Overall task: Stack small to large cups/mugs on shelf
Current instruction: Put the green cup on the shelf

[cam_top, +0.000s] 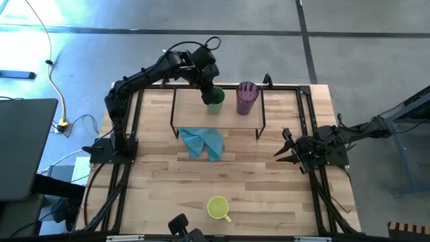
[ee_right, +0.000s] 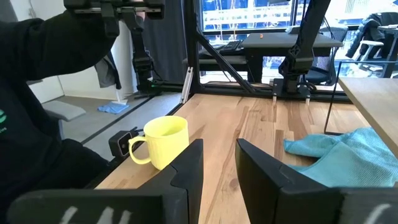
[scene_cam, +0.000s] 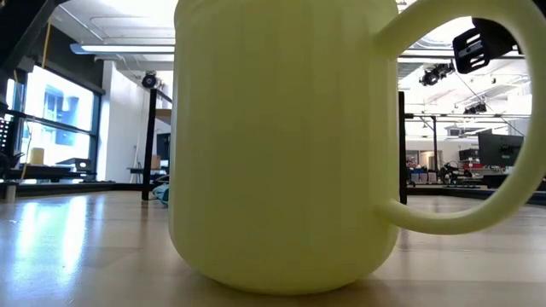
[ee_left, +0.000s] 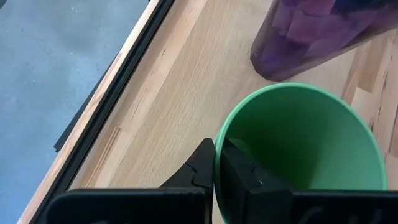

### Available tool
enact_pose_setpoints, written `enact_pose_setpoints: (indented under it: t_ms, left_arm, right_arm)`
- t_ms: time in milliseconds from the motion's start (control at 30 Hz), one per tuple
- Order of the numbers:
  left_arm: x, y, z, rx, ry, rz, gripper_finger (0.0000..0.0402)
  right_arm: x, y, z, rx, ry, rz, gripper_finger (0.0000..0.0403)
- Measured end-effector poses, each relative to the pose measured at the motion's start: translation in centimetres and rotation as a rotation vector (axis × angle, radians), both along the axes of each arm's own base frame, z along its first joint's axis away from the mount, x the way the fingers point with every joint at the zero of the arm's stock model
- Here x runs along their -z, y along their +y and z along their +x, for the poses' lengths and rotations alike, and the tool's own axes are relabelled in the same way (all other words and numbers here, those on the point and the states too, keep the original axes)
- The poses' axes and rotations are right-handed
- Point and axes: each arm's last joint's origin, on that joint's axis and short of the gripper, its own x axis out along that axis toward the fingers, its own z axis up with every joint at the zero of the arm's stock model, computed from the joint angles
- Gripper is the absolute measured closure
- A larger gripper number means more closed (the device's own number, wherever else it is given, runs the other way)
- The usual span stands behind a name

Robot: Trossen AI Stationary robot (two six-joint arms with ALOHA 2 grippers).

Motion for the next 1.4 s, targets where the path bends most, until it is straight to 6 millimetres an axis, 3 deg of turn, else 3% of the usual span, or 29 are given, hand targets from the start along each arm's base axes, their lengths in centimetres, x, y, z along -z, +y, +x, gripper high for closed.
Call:
enact_pose_setpoints:
  t_ms: [1400]
  left_arm:
    - [0.11,-0.13,-0.18,0.001,0.02,-0.016,0.0381]
  right_arm:
    - [0.01,0.0,0.0,0.0,0.003,0.006,0.032]
